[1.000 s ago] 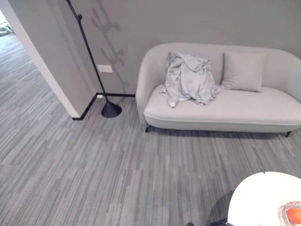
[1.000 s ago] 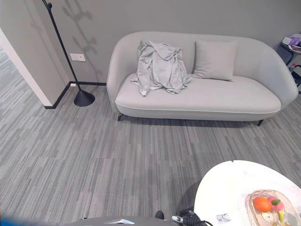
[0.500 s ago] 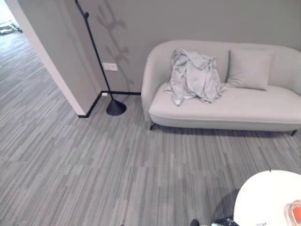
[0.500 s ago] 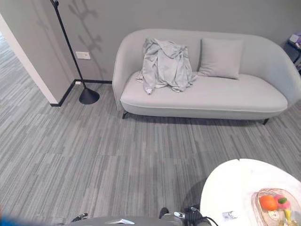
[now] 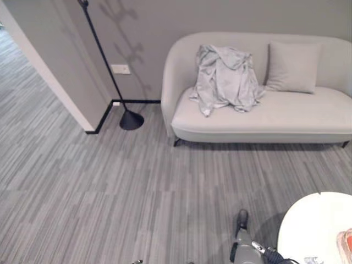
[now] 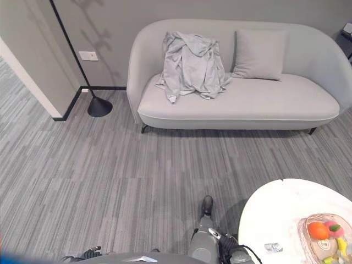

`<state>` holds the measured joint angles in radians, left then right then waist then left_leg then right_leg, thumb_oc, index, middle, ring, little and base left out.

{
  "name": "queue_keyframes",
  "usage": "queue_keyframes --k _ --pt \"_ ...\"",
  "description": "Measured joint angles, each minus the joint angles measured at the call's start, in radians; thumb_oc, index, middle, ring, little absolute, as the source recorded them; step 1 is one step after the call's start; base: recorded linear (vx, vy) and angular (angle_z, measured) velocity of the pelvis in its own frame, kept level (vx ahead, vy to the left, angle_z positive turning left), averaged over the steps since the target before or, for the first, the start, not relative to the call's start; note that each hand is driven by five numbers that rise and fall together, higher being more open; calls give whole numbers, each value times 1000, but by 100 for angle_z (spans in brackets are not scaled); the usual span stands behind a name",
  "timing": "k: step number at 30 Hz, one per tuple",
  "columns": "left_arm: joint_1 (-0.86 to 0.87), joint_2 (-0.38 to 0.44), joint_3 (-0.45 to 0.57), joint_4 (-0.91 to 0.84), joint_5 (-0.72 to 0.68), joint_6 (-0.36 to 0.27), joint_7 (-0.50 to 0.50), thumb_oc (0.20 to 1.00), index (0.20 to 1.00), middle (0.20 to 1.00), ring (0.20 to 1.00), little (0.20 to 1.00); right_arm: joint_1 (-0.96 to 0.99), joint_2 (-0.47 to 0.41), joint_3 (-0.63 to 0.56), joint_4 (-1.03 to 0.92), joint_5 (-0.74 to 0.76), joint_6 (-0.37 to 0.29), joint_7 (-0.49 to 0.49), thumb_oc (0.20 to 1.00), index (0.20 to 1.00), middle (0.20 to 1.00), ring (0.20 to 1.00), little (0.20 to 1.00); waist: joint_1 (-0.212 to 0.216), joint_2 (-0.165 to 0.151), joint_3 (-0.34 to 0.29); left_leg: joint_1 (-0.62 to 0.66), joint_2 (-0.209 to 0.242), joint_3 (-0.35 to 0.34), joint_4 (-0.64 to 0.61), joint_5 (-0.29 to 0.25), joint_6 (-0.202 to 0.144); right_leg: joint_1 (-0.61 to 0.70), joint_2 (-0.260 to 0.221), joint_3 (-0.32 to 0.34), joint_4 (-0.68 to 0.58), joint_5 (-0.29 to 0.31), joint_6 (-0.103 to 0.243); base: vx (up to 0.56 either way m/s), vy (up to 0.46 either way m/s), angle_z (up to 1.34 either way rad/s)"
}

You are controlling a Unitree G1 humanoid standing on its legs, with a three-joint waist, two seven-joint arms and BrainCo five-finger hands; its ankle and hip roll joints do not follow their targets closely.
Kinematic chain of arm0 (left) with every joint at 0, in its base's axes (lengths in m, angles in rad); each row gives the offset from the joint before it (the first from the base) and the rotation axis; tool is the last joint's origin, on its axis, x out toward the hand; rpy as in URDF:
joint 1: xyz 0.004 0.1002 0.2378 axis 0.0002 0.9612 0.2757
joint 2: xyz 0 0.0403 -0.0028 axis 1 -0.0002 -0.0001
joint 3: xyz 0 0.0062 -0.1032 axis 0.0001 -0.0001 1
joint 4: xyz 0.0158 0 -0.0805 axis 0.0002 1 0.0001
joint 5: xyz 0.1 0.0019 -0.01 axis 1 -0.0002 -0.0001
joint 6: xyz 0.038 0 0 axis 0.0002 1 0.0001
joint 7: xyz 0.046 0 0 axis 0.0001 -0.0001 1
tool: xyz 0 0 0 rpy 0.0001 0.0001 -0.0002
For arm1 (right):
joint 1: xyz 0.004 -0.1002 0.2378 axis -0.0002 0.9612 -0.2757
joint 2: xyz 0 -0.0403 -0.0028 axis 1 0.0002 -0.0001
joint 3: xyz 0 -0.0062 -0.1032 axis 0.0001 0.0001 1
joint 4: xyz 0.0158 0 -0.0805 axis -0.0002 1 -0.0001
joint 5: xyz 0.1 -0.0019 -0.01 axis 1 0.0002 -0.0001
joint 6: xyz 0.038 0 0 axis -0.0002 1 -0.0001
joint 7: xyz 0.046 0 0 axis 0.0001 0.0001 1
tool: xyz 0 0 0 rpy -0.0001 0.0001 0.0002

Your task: Hang the clothes on the sofa on the clothes rack.

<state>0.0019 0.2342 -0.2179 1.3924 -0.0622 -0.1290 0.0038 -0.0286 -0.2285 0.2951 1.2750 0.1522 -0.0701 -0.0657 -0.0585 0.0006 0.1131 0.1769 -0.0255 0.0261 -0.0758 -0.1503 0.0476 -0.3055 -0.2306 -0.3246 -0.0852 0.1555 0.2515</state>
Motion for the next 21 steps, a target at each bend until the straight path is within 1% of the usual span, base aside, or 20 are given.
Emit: queue_keyframes --k 1,2,3,4,5,7,8,9,10,11,12,13,14,15,16,17,18,19,20,21 --pt "-3 -6 -2 5 0 -1 0 1000 1000 1000 1000 1000 4 3 1 8 -1 0 2 1000 1000 1000 1000 1000 -9 -10 -6 19 16 -21 -6 -14 -14 15 20 9 34 2 -5 623 -207 68" --pt "0 -10 -2 18 0 -6 0 1000 1000 1000 1000 1000 4 12 2 26 -2 0 4 1000 1000 1000 1000 1000 -23 -17 -22 36 42 -53 -13 -30 -30 42 51 31 53 3 -13 555 -176 92" --pt "3 -10 -2 28 0 -4 -3 1000 1000 1000 1000 1000 23 17 1 29 -1 4 4 1000 1000 1000 1000 1000 -40 -24 -41 46 68 -84 -15 -44 -50 77 79 39 47 -15 -32 678 -219 121" --pt "24 -15 -3 36 0 -3 -7 1000 1000 1000 1000 1000 41 9 -3 30 4 5 4 1000 1000 1000 1000 1000 -47 -4 -61 69 139 -110 -10 -51 -90 128 151 34 32 3 -146 492 -165 95" --pt "40 -7 0 24 -2 -4 -8 1000 1000 1000 1000 1000 40 7 -2 22 6 4 3 1000 1000 1000 1000 1000 -39 -12 -73 55 165 -107 52 -40 -125 158 183 25 20 15 -221 428 -184 50" --pt "55 6 8 14 -3 -5 -7 1000 1000 1000 1000 1000 28 0 13 1 7 -6 0 1000 1000 1000 1000 1000 -17 -27 -96 -7 185 -99 208 -29 -167 178 211 37 19 2 -256 317 -161 -19" --pt "61 6 21 7 -4 -4 -8 1000 1000 1000 1000 1000 19 -8 24 -13 11 -17 -4 1000 1000 1000 1000 1000 -18 -28 -108 -27 196 -93 244 -24 -181 188 220 39 21 -12 -276 358 -92 -7" --pt "60 6 29 4 -7 -4 -7 1000 1000 1000 1000 1000 13 -21 36 -23 16 -26 -8 1000 1000 1000 1000 1000 -19 -21 -115 -36 221 -96 242 12 -195 200 235 27 18 -24 -291 315 -15 27" --pt "51 19 45 -40 -15 -19 -3 1000 1000 1000 1000 1000 1 -33 68 -45 26 -26 -15 1000 1000 1000 1000 1000 -5 -32 -120 -93 240 -114 342 6 -244 231 246 49 1 -55 -319 474 32 58" --pt "36 35 42 -56 -16 -25 -2 1000 1000 1000 1000 1000 2 -27 64 -46 26 -28 -15 1000 1000 1000 1000 1000 0 -67 -119 -110 238 -101 312 -5 -248 250 230 96 -12 -87 -308 352 30 37" --pt "30 44 32 -67 -24 -29 0 1000 1000 1000 1000 1000 -15 -22 64 -44 26 -25 -15 1000 1000 1000 1000 1000 26 -81 -111 -99 237 -89 217 -4 -245 258 232 113 -13 -95 -307 346 48 21" --pt "24 57 26 -72 -35 -33 0 1000 1000 1000 1000 1000 -34 -15 63 -53 28 -24 -15 1000 1000 1000 1000 1000 40 -114 -105 -124 210 -76 170 -3 -237 261 209 158 -13 -121 -301 174 61 -18" --pt "14 62 26 -72 -45 -33 3 1000 1000 1000 1000 1000 -50 -5 63 -53 33 -25 -14 1000 1000 1000 1000 1000 65 -147 -85 -135 172 -64 95 11 -214 270 186 174 -13 -121 -288 332 136 -3" --pt "14 66 26 -74 -46 -33 3 1000 1000 1000 1000 1000 -72 6 57 -58 47 -33 -17 1000 1000 1000 1000 1000 72 -175 -70 -224 104 -66 42 48 -159 277 150 172 -13 -121 -280 239 111 -17" --pt "14 62 21 -73 -48 -32 5 1000 1000 1000 1000 1000 -83 9 49 -61 47 -40 -16 1000 1000 1000 1000 1000 83 -169 -68 -260 79 -87 -4 79 -128 279 149 173 -13 -118 -270 272 121 -7" --pt "13 60 20 -73 -52 -33 5 1000 1000 1000 1000 1000 -92 12 47 -67 47 -42 -16 1000 1000 1000 1000 1000 93 -161 -63 -335 52 -91 -5 101 -98 275 133 172 -14 -138 -247 126 43 -13" --pt "0 49 21 -75 -52 -33 9 1000 1000 1000 1000 1000 -97 1 41 -69 46 -43 -17 1000 1000 1000 1000 1000 95 -136 -54 -382 33 -98 -16 126 -96 280 139 169 -14 -137 -234 440 187 -23" --pt "1 34 21 -82 -52 -33 13 1000 1000 1000 1000 1000 -101 -12 33 -59 46 -43 -15 1000 1000 1000 1000 1000 104 -54 -42 -438 43 -97 -9 177 -99 296 177 171 -20 -154 -209 330 141 -26" --pt "4 34 21 -82 -52 -32 14 1000 1000 1000 1000 1000 -102 -10 35 -59 46 -43 -15 1000 1000 1000 1000 1000 108 -47 -42 -439 46 -98 -1 203 -106 301 181 173 -20 -158 -204 438 197 -32" --pt "-4 38 29 -49 -51 -26 18 1000 1000 1000 1000 1000 -93 7 50 -40 45 -42 -17 1000 1000 1000 1000 1000 116 -34 -40 -455 37 -71 45 240 -122 313 161 174 -20 -195 -200 120 55 -22"
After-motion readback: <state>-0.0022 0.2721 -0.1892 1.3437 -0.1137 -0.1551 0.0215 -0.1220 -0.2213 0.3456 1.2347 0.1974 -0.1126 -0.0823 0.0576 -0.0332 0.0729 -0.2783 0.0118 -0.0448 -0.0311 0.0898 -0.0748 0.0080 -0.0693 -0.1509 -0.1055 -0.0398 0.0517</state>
